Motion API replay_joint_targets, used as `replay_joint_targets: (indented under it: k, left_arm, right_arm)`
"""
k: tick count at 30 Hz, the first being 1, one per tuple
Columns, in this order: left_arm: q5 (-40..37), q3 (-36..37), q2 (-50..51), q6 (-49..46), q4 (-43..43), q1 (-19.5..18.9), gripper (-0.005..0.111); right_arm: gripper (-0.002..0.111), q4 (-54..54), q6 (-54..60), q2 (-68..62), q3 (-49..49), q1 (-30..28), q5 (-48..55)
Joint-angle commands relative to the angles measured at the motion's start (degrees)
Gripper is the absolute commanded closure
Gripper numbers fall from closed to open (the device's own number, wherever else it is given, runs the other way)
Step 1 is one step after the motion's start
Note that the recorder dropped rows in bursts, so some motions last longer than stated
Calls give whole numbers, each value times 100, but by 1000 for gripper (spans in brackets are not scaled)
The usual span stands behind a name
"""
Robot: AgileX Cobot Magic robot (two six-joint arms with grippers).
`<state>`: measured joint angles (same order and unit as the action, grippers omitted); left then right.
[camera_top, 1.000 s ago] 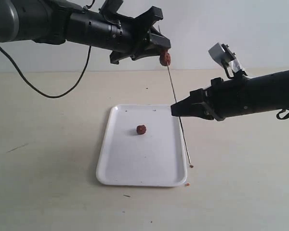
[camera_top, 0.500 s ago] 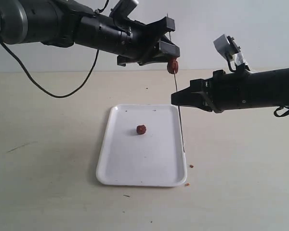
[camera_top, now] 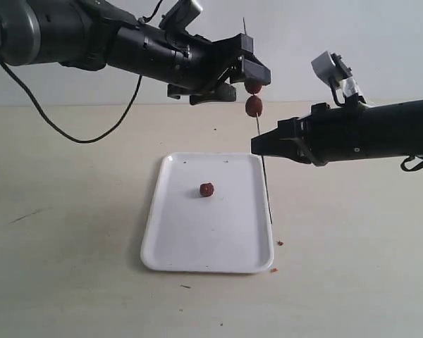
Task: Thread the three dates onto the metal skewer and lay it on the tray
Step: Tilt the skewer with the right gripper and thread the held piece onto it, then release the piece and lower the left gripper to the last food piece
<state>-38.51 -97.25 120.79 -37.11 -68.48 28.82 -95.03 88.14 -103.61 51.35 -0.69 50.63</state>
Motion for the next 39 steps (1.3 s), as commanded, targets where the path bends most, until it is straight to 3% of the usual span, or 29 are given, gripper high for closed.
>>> replay_joint_targets:
  k: [1, 6, 9, 13, 17, 23, 39]
  left_arm:
    - [-22, -19, -10, -54, -59, -153, 35]
    - [-283, -19, -10, -181, 661, -365, 35]
    - [-632, -19, -10, -181, 1989, -280, 36]
    - [-709, -19, -10, 614, 3576, 159, 36]
    - [-508, -19, 153, 2022, 6335, 822, 36]
    - [-564, -19, 527, 2723, 8340, 1287, 37]
    - [-19, -19, 1152, 2861, 7961, 1381, 38]
  right_arm:
    - [108, 160, 26, 22, 42, 2, -503]
    - [108, 242, -38, 22, 42, 2, -746]
    - [108, 468, -131, 86, 42, -9, -1025]
    - [108, 1633, -976, 342, 42, -9, -1648]
    - [108, 2497, -1651, 630, 42, -9, -1701]
    - [108, 2550, -1641, 664, 42, -9, -1679]
    - [108, 2550, -1641, 664, 42, -9, -1653]
